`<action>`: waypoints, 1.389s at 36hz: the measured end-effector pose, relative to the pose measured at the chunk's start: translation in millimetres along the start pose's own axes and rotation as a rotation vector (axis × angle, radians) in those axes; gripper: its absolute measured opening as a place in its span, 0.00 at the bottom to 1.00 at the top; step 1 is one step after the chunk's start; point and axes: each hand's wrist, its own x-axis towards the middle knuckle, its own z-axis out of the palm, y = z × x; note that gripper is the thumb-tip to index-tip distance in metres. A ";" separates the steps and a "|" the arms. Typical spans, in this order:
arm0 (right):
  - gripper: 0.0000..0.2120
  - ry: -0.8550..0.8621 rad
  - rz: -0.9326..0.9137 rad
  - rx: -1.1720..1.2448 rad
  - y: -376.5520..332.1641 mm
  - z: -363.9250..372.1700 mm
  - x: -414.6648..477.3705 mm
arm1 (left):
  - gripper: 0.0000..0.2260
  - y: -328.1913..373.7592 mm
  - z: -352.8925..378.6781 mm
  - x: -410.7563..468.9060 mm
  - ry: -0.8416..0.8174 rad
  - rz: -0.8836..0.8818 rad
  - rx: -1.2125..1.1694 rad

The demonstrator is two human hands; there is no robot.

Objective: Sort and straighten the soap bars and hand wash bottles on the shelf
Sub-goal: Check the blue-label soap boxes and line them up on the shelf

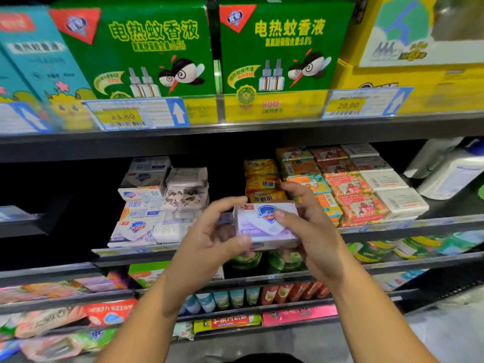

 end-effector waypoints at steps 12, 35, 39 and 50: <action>0.27 -0.304 0.105 0.019 1.5 -13.1 -0.8 | 0.19 2.8 -3.3 4.0 0.176 0.057 0.182; 0.20 -0.227 0.040 -0.214 10.3 -22.0 -1.1 | 0.25 6.2 11.3 8.8 0.314 0.110 0.157; 0.24 -0.332 0.081 -0.326 15.9 -0.9 -4.2 | 0.27 12.2 25.3 8.9 0.236 0.166 0.335; 0.26 -0.216 -0.033 -0.143 20.3 -32.2 5.3 | 0.25 10.2 13.8 13.2 0.286 0.156 0.340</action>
